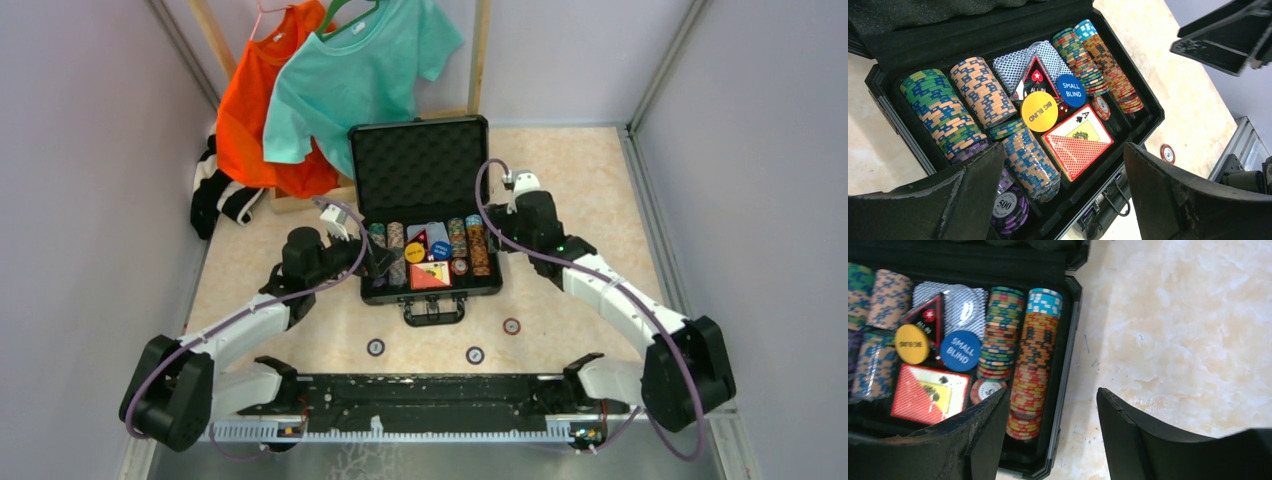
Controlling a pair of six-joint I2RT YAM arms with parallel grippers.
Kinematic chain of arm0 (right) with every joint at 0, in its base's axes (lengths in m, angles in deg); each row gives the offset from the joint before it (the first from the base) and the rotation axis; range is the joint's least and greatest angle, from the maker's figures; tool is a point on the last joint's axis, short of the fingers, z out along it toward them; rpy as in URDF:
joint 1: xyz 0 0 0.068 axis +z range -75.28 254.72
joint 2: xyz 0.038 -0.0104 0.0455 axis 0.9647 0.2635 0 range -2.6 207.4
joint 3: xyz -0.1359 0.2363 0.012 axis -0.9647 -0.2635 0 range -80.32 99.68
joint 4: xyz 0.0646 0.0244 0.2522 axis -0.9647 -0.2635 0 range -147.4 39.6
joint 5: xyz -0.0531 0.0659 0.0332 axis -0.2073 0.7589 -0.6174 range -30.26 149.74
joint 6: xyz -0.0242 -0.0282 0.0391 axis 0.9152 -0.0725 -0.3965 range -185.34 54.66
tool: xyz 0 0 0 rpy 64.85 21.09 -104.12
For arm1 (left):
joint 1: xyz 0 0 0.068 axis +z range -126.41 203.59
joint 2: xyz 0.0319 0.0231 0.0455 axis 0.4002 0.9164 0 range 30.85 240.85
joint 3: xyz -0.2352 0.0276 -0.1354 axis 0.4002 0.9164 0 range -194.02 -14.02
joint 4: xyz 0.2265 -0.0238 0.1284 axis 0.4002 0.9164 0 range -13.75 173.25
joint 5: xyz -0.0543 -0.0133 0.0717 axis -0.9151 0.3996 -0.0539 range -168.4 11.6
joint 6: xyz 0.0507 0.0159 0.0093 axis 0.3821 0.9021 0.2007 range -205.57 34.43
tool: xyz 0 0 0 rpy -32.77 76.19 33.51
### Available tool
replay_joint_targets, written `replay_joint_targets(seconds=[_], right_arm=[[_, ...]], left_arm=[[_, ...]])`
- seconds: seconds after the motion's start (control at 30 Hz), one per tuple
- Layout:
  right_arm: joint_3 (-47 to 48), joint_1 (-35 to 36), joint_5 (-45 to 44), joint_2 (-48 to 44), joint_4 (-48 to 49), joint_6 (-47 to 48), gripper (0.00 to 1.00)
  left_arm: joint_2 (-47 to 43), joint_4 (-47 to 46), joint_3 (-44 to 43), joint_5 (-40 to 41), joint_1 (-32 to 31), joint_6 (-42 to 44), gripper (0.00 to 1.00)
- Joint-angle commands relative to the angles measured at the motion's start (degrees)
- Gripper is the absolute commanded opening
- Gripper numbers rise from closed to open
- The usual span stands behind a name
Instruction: Pack up texas hold em set
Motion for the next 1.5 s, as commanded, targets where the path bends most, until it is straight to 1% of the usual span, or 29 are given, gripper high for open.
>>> replay_joint_targets(seconds=[0.0, 0.07, 0.13, 0.23, 0.3, 0.4, 0.43, 0.5, 0.6, 0.67, 0.7, 0.83, 0.93, 1.03, 1.13, 1.27, 1.47], right_arm=[[2.44, 4.68, -0.92, -5.73, -3.85, 0.86, 0.66], [1.90, 9.73, -3.88, -7.09, -6.41, 0.22, 0.67], [0.92, 15.39, -9.12, -8.42, -8.79, -1.21, 0.68], [-1.22, 22.60, -14.20, -10.88, -11.90, -5.72, 0.69], [-3.47, 25.59, -16.31, -13.39, -13.25, -9.88, 0.69], [-7.12, 26.36, -17.56, -17.62, -13.17, -12.52, 0.68], [-7.50, 26.30, -18.44, -18.06, -13.61, -12.68, 0.65], [-7.20, 26.35, -19.91, -17.66, -14.36, -12.55, 0.49], [-6.15, 26.23, -21.51, -14.85, -11.85, -10.74, 0.20], [-5.19, 25.35, -21.03, -12.00, -8.90, -8.88, 0.07], [-4.50, 24.44, -19.99, -10.37, -7.33, -8.16, 0.04], [-2.41, 18.64, -11.93, -3.90, -0.77, -6.96, 0.04], [-0.08, 18.39, -10.74, 1.27, 2.65, -5.29, 0.04], [3.23, 18.44, -7.85, 5.97, 3.26, -4.80, 0.04], [4.02, 18.34, -5.70, 9.41, 5.11, -4.62, 0.04], [3.30, 18.70, -3.70, 11.35, 6.14, -5.26, 0.06], [0.60, 19.51, -3.41, 12.02, 6.48, -5.78, 0.08]], left_arm=[[-0.48, -0.29, 0.32, 1.14, -0.30, -0.79, 0.94], [-0.53, -0.29, 0.40, 1.16, -0.33, -1.06, 0.94], [-0.53, -0.28, 0.33, 1.32, -0.32, -1.28, 0.94], [-0.77, -0.27, 0.41, 1.52, -0.35, -1.49, 0.95], [-0.86, -0.28, 0.44, 1.40, -0.31, -1.61, 0.95], [-0.75, -0.63, 0.48, 0.94, -0.34, -2.19, 0.95], [-0.71, -0.94, 0.55, 0.72, -0.35, -2.28, 0.95], [-0.47, -1.15, 0.54, 0.24, -0.32, -2.50, 0.95], [-0.42, -1.16, 0.67, 0.48, -0.28, -2.53, 0.95], [-0.74, -1.07, 0.78, 0.79, -0.30, -2.41, 0.95], [-0.89, -0.89, 0.89, 1.12, -0.35, -2.29, 0.95], [-1.49, 0.01, 0.70, 2.38, -0.28, -1.54, 0.95], [-1.33, 0.50, 0.51, 3.10, -0.36, -1.14, 0.95], [-1.15, 0.71, 0.36, 3.25, -0.34, -1.06, 0.95], [-1.21, 1.07, 0.30, 3.77, -0.36, -0.86, 0.95], [-1.49, 1.39, 0.30, 4.17, -0.36, -0.74, 0.95], [-1.08, 0.97, 0.30, 3.27, -0.33, -1.17, 0.95]])
